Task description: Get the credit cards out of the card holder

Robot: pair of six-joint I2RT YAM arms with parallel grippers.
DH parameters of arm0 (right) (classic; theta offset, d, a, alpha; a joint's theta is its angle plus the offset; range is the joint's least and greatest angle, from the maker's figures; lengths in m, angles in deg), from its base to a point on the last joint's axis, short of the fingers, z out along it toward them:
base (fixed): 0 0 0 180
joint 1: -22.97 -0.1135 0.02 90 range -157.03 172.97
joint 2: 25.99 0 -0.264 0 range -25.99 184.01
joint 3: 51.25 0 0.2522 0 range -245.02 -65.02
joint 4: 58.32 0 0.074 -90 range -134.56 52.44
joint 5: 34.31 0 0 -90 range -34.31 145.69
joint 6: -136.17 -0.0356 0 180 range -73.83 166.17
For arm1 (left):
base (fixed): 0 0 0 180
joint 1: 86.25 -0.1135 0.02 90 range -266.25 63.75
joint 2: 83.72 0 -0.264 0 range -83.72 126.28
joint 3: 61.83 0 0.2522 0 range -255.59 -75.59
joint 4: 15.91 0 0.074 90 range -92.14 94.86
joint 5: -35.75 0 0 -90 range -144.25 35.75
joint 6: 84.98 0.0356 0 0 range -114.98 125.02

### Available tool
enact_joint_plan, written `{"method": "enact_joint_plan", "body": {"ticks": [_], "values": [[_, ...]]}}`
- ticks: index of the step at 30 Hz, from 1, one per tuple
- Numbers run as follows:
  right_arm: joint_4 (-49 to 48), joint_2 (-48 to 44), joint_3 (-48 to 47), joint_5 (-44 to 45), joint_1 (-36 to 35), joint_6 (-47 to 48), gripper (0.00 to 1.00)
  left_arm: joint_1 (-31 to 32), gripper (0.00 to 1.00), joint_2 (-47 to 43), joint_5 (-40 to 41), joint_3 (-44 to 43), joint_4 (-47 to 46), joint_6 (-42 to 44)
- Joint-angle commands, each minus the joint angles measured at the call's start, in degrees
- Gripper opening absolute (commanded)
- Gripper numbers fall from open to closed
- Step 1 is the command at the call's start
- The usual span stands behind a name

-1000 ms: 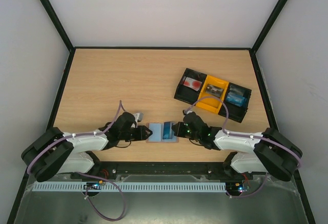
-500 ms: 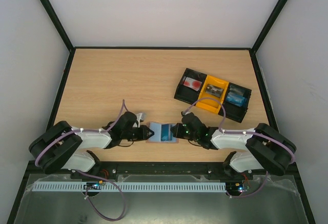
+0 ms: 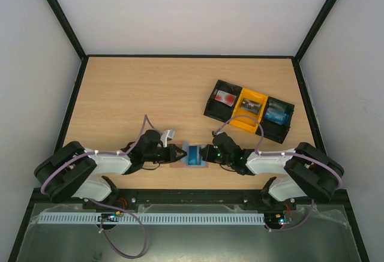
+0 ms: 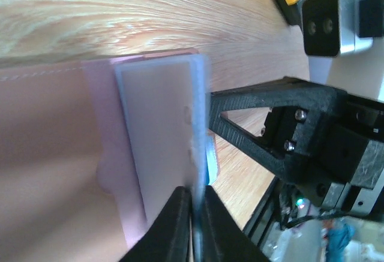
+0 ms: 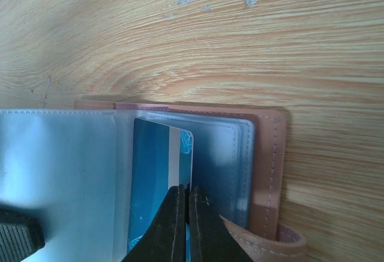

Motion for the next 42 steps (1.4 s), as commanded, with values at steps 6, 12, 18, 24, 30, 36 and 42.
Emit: {"method": "enact_joint_plan", "body": {"ticks": [6,12,18,24,30,36,42], "values": [[-0.3,0.4,0.6,0.4,0.1,-0.2,0.02,0.5,0.04,-1.0,0.5,-1.1,-0.9,0.5],[4.1,-2.5,-1.0,1.8,0.1,1.2,0.02,0.2,0.24,-6.9,6.7,-2.9,11.9,4.4],[10.4,-9.5,-2.8,3.2,0.1,0.5,0.02,0.1,0.40,-16.2,14.0,-5.0,23.1,9.6],[10.3,-14.9,-2.9,0.8,0.1,-5.4,0.02,2.5,0.40,-22.6,18.4,-4.8,22.5,17.2],[5.7,-18.2,-2.4,-2.2,0.2,-15.1,0.02,7.8,0.50,-24.7,21.4,-5.3,18.7,31.1],[7.5,-20.6,-3.2,0.5,0.2,-24.0,0.02,20.4,0.62,-26.8,30.0,-4.2,14.2,48.4],[11.3,-22.0,-6.0,-0.7,0.1,-28.4,0.02,24.4,0.66,-23.6,37.8,-4.7,14.2,54.2]]}}
